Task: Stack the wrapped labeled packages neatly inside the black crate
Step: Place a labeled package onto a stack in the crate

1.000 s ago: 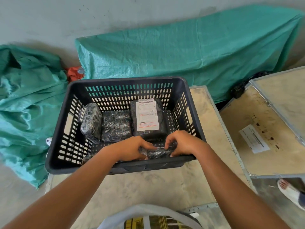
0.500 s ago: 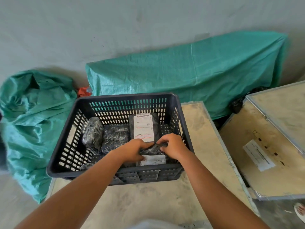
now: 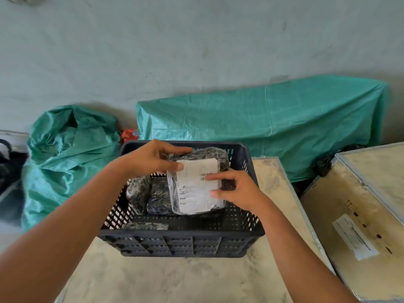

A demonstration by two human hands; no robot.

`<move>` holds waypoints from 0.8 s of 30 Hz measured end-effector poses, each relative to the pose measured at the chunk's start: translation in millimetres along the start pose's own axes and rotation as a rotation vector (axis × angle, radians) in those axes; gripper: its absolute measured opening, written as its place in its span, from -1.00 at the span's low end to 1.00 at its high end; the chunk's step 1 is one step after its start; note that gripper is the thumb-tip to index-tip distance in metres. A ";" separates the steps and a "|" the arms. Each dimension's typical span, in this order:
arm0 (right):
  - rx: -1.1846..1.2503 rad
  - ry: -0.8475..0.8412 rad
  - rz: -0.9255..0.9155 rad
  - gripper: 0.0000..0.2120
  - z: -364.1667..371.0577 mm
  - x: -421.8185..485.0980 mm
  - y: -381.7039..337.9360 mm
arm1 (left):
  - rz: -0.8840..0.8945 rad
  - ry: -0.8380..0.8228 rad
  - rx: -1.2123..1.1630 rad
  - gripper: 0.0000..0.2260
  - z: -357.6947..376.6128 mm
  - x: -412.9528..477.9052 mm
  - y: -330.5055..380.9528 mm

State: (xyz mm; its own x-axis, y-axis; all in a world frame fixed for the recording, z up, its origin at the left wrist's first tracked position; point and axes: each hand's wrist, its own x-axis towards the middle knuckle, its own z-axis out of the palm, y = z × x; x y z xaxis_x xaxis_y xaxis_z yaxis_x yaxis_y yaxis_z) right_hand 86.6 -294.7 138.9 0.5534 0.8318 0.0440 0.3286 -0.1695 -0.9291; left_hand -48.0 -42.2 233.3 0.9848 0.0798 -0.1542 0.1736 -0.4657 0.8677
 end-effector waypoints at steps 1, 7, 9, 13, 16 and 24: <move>-0.002 0.018 0.001 -0.59 0.4 2.0 -5.7 | -0.006 0.003 -0.047 -0.56 -5.5 -1.0 2.5; 0.042 0.074 -0.006 -0.51 -8.6 9.7 -29.4 | 0.180 0.230 0.127 -0.46 -2.7 3.6 -16.8; 0.082 0.109 0.018 -0.45 -9.6 13.3 -28.0 | 0.145 0.161 0.143 -0.28 4.5 5.6 -30.6; 0.232 0.171 0.098 -0.39 -11.3 25.0 -15.4 | 0.124 0.020 0.111 -0.16 18.3 17.2 -56.2; 0.314 0.184 0.183 -0.38 -9.4 37.9 -1.1 | 0.028 0.022 0.067 -0.15 24.0 35.4 -67.1; 0.217 0.143 0.338 -0.37 2.9 81.8 69.5 | -0.181 -0.046 0.018 -0.13 41.1 91.6 -112.5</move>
State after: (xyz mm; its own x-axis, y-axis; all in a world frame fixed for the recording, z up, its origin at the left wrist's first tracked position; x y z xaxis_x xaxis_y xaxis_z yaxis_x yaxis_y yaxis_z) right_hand 152.4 -236.9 76.9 0.7076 0.6646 -0.2399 -0.0497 -0.2919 -0.9552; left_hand 22.5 -18.7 102.1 0.9363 0.1237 -0.3288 0.3475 -0.4628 0.8155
